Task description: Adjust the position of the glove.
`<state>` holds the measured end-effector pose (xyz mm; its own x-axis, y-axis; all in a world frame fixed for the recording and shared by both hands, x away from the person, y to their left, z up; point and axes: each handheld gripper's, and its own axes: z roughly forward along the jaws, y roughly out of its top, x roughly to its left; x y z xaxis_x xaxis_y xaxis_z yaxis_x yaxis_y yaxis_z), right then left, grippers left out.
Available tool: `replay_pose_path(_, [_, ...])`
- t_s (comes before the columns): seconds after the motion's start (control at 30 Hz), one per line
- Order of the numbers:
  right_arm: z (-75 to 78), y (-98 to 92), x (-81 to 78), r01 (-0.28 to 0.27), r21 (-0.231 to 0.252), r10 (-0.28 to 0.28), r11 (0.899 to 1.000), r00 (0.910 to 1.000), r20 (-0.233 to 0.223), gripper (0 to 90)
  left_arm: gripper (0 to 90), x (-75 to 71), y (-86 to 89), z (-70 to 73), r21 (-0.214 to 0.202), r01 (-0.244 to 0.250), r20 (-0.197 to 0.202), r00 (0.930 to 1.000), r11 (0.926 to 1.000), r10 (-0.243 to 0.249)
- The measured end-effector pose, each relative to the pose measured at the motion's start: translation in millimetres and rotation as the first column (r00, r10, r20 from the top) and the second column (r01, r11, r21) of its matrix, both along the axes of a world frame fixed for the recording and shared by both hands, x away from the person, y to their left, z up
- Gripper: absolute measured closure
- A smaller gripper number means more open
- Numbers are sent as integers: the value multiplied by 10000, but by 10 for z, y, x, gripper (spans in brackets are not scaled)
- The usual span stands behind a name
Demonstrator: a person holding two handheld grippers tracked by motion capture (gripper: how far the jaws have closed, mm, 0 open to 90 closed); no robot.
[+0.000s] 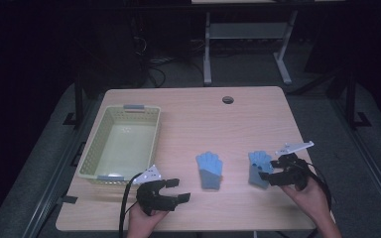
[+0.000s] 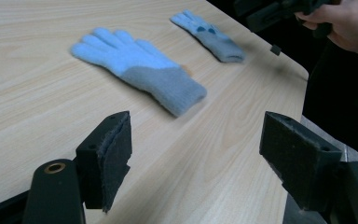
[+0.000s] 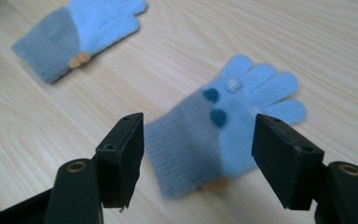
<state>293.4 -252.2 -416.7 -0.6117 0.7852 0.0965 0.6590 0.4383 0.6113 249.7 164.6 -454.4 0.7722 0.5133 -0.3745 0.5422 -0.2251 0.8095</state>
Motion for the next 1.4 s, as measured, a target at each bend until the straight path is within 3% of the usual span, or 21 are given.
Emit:
replay_pose_path(0.27, [-38,51,213,0,-224,-13,9997,9984,-562,370,251,-3,1,-1,-139,25,-32,10000,9999,-26])
replay_pose_path(0.47, [-46,66,382,-34,-380,-11,9993,9930,-1181,462,250,-4,2,0,-224,-71,-39,10000,9997,71])
replay_pose_path(0.67, [-131,141,493,-126,-1198,-77,9927,9858,-1679,504,250,-6,14,12,-261,-100,15,9999,9996,101])
replay_pose_path(0.77, [-187,176,526,-172,-1653,-162,9861,9799,-1987,558,250,0,19,3,-248,-123,-128,9998,9996,119])
replay_pose_path(0.83, [-242,205,546,-247,-2093,-223,9775,9754,-2193,581,250,-6,12,10,-253,-85,-23,10000,9996,84])
replay_pose_path(1.07, [-247,235,566,-158,-2315,-389,9727,9724,-2299,660,251,-21,-17,-5,-171,-45,-71,10000,9998,44])
replay_pose_path(1.27, [-248,254,562,-211,-2459,-338,9691,9756,-2167,728,251,-31,-29,3,-141,-3,90,10000,9999,4])
replay_pose_path(1.4, [-247,233,586,-209,-2333,-329,9722,9739,-2245,783,251,-33,-30,-6,-177,-14,16,10000,9998,14])
